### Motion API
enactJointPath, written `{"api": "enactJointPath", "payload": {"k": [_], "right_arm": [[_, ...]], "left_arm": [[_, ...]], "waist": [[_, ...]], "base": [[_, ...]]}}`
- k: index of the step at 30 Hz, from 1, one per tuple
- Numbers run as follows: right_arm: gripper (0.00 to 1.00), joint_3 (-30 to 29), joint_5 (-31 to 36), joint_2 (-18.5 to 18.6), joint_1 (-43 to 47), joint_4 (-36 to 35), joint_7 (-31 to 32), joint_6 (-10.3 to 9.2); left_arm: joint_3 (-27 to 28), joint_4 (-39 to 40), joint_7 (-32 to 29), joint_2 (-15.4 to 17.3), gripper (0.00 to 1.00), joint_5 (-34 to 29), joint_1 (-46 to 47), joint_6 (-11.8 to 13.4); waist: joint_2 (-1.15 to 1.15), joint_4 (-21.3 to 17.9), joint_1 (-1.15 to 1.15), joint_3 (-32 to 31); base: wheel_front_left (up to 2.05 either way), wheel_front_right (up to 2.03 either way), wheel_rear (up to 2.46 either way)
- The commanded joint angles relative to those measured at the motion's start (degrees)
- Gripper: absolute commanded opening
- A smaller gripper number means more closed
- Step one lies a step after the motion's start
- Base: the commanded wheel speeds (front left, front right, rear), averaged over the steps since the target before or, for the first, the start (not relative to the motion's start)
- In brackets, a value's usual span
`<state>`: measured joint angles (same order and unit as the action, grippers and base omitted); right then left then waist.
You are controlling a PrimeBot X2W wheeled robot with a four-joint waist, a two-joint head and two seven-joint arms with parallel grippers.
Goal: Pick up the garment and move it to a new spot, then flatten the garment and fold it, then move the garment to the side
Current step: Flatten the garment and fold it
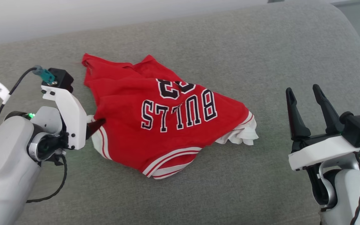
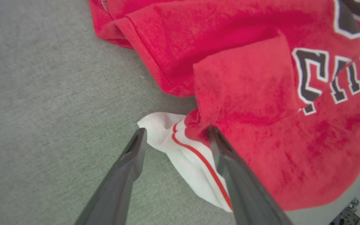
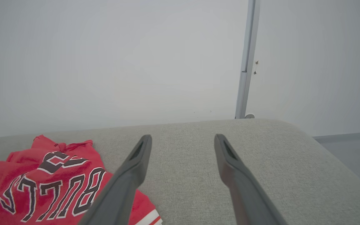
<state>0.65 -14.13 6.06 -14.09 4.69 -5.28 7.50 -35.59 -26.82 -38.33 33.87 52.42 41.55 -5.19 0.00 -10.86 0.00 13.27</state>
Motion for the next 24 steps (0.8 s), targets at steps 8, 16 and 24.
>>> {"api": "enactJointPath", "payload": {"k": [8, 16, 24], "right_arm": [[1.00, -0.92, -0.57, -1.22, -1.31, 2.09, -1.05, -0.01], [1.00, -0.58, -1.04, -1.48, -1.48, 2.85, -1.31, -0.02], [1.00, -1.11, -1.18, -1.42, -1.01, 2.87, -1.02, -0.01]], "left_arm": [[-1.99, -3.95, -7.76, -1.20, 1.00, 0.57, 1.92, 3.59], [-4.37, -6.86, -13.36, -0.18, 1.00, -1.25, 0.64, 8.37], [-3.06, -7.74, -14.52, -0.99, 0.00, 1.67, 0.20, 8.96]], "waist": [[0.00, -2.32, 0.00, 1.54], [0.00, -2.79, 0.00, 1.70], [0.00, -1.37, 0.00, 1.28]], "base": [[0.00, 0.00, 0.00], [0.00, 0.00, 0.00], [0.00, 0.00, 0.00]]}}
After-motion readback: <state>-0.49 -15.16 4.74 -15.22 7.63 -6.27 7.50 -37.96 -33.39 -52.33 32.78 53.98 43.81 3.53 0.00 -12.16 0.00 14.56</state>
